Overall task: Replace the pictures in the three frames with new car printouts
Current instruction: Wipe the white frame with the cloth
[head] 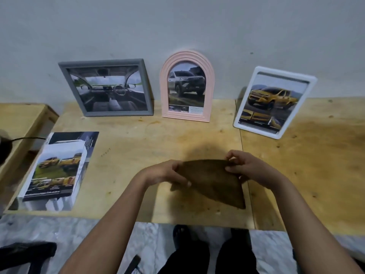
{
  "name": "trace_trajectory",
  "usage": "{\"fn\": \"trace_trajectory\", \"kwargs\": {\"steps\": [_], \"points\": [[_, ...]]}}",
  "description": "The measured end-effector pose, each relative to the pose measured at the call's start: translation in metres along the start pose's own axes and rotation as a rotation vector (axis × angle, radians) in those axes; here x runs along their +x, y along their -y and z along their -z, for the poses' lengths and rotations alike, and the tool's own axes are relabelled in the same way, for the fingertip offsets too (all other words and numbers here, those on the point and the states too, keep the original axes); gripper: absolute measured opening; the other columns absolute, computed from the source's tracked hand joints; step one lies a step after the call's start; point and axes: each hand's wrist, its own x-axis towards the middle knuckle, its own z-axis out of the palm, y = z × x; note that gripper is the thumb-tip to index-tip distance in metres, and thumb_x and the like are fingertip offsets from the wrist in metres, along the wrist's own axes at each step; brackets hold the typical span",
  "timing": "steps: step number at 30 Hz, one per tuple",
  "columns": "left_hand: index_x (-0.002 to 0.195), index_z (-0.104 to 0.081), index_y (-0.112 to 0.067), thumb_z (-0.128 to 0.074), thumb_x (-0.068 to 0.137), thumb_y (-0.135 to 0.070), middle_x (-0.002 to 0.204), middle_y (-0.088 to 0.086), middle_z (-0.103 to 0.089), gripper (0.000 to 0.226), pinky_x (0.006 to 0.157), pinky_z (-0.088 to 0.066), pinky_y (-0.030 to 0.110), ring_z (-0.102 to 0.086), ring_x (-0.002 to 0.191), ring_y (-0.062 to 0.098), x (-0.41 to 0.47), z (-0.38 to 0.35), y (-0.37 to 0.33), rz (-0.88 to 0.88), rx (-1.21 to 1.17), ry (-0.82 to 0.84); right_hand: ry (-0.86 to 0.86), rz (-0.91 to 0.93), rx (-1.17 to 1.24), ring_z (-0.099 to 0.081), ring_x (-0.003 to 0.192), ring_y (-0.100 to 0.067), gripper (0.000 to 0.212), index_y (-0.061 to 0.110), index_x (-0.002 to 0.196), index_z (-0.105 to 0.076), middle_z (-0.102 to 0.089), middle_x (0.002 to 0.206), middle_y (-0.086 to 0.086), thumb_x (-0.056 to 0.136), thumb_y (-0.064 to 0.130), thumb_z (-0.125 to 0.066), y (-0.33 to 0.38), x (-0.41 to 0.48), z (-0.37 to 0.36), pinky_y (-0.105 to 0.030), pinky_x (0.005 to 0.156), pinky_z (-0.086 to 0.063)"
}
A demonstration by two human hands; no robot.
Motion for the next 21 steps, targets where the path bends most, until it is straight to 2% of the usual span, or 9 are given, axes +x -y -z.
{"fn": "trace_trajectory", "kwargs": {"steps": [3,5,7,11,12,14,16,18,21], "points": [[0.116,-0.062,-0.024,-0.079,0.068,-0.029,0.089,-0.015,-0.069,0.051,0.066,-0.046,0.024,-0.062,0.082,0.007,0.007,0.010,0.012,0.208,0.264,0.126,0.011,-0.156,0.115,-0.061,0.075,-0.022,0.008,0.010,0.089,-0.053,-0.060,0.089,-0.009,0.089,0.003,-0.056,-0.020,0.005,-0.016,-0.025,0.051,-0.050],[0.121,-0.060,-0.023,-0.080,0.064,-0.037,0.113,-0.006,-0.065,0.062,0.088,-0.051,0.033,-0.060,0.104,0.014,0.018,0.015,0.020,0.240,0.358,0.093,-0.052,-0.208,0.168,-0.060,0.077,-0.023,0.007,0.008,0.090,-0.054,-0.060,0.091,-0.011,0.088,0.002,-0.057,-0.030,0.013,-0.024,-0.027,0.052,-0.051],[0.121,-0.058,-0.019,-0.078,0.070,-0.036,0.120,0.001,-0.061,0.058,0.092,-0.050,0.037,-0.058,0.109,0.019,0.030,0.019,0.024,0.199,0.401,-0.079,-0.231,-0.214,0.162,-0.060,0.079,-0.022,0.010,0.007,0.098,-0.055,-0.060,0.095,-0.011,0.090,0.003,-0.056,-0.034,0.023,-0.027,-0.029,0.054,-0.050],[0.117,-0.049,-0.012,-0.071,0.080,-0.025,0.104,0.004,-0.057,0.045,0.068,-0.047,0.023,-0.057,0.096,0.020,0.053,0.020,0.024,0.040,0.297,-0.599,-0.648,-0.106,0.196,-0.059,0.088,-0.029,0.011,0.017,0.093,-0.055,-0.060,0.096,-0.010,0.088,0.007,-0.057,-0.042,0.053,-0.027,-0.036,0.062,-0.050],[0.118,-0.047,-0.012,-0.069,0.082,-0.021,0.104,0.004,-0.056,0.043,0.071,-0.048,0.024,-0.057,0.098,0.021,0.058,0.021,0.024,0.022,0.219,-0.667,-0.719,-0.085,0.184,-0.060,0.091,-0.030,0.013,0.019,0.095,-0.056,-0.062,0.097,-0.009,0.088,0.008,-0.057,-0.044,0.061,-0.027,-0.035,0.066,-0.050],[0.124,-0.044,-0.014,-0.064,0.086,-0.017,0.111,0.007,-0.056,0.043,0.082,-0.050,0.030,-0.057,0.104,0.024,0.065,0.020,0.023,0.014,0.134,-0.772,-0.822,-0.054,0.143,-0.057,0.094,-0.023,0.025,0.018,0.111,-0.054,-0.062,0.106,-0.007,0.088,0.007,-0.054,-0.047,0.072,-0.029,-0.021,0.067,-0.047],[0.130,-0.044,-0.015,-0.058,0.090,-0.019,0.125,0.009,-0.052,0.043,0.091,-0.047,0.034,-0.052,0.114,0.025,0.063,0.019,0.027,0.013,0.284,-0.900,-0.898,-0.053,-0.014,-0.052,0.107,-0.018,0.036,0.014,0.125,-0.049,-0.057,0.121,-0.006,0.089,0.006,-0.050,-0.051,0.072,-0.033,-0.020,0.083,-0.045],[0.136,-0.041,-0.018,-0.047,0.096,-0.024,0.140,0.009,-0.042,0.041,0.098,-0.040,0.039,-0.040,0.127,0.026,0.055,0.020,0.042,0.050,0.578,-0.948,-0.945,-0.109,-0.352,-0.040,0.126,-0.023,0.045,0.013,0.133,-0.044,-0.047,0.137,-0.007,0.089,0.006,-0.047,-0.067,0.065,-0.038,-0.034,0.103,-0.036],[0.147,-0.021,-0.023,-0.030,0.100,-0.029,0.157,0.005,-0.011,0.048,0.112,-0.022,0.047,-0.009,0.144,0.027,0.044,0.020,0.068,0.198,0.882,-0.771,-0.817,-0.281,-0.726,-0.011,0.145,-0.026,0.053,0.017,0.147,-0.023,-0.015,0.157,-0.006,0.096,0.017,-0.035,-0.096,0.050,-0.046,-0.041,0.116,-0.015]]}}
